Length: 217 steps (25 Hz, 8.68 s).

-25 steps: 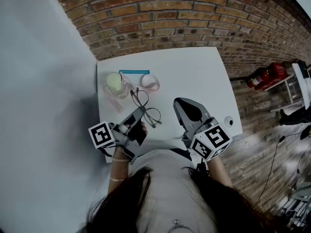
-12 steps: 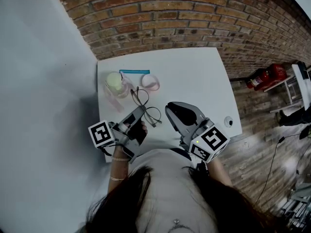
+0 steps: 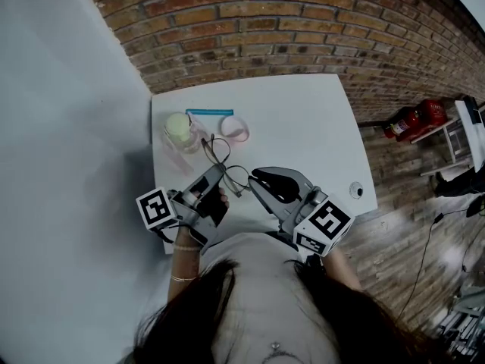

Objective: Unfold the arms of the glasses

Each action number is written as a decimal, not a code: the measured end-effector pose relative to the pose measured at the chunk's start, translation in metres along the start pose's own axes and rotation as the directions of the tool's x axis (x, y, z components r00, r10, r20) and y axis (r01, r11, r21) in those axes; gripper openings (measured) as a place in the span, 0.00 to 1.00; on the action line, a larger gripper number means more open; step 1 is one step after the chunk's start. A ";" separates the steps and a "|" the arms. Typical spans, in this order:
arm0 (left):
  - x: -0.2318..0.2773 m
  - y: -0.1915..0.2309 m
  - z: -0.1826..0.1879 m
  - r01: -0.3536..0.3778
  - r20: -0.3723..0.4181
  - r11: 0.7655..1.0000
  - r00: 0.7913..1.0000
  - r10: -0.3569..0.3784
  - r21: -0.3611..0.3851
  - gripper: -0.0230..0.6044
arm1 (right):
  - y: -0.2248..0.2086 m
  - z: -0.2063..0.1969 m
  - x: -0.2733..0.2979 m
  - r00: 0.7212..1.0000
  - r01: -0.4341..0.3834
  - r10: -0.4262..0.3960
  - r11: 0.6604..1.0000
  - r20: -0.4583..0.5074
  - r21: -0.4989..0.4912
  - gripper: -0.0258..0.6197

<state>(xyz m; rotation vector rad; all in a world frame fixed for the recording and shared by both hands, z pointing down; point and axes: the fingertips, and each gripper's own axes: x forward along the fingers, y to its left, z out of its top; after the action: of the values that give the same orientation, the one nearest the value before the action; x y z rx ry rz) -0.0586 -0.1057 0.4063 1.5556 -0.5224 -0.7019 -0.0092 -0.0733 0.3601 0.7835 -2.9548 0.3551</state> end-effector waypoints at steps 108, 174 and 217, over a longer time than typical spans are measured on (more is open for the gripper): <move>0.008 0.042 -0.054 -0.110 -0.261 0.994 0.959 0.114 0.031 0.07 | -0.021 0.039 -0.025 0.992 0.071 -0.064 0.995 0.104 -0.070 0.09; 0.006 0.053 -0.065 -0.133 -0.327 0.988 0.933 0.152 0.080 0.07 | -0.044 0.043 -0.040 0.985 0.115 -0.112 0.993 0.133 -0.019 0.12; 0.006 0.042 -0.057 -0.139 -0.250 0.968 0.949 0.190 0.207 0.07 | -0.015 -0.031 0.018 0.987 0.016 0.001 0.994 -0.159 0.106 0.14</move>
<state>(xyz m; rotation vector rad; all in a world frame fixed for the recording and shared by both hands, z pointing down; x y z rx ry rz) -0.0107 -0.0736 0.4481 1.7273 -0.5185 -0.3127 -0.0173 -0.0872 0.3954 0.7394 -2.8031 0.5519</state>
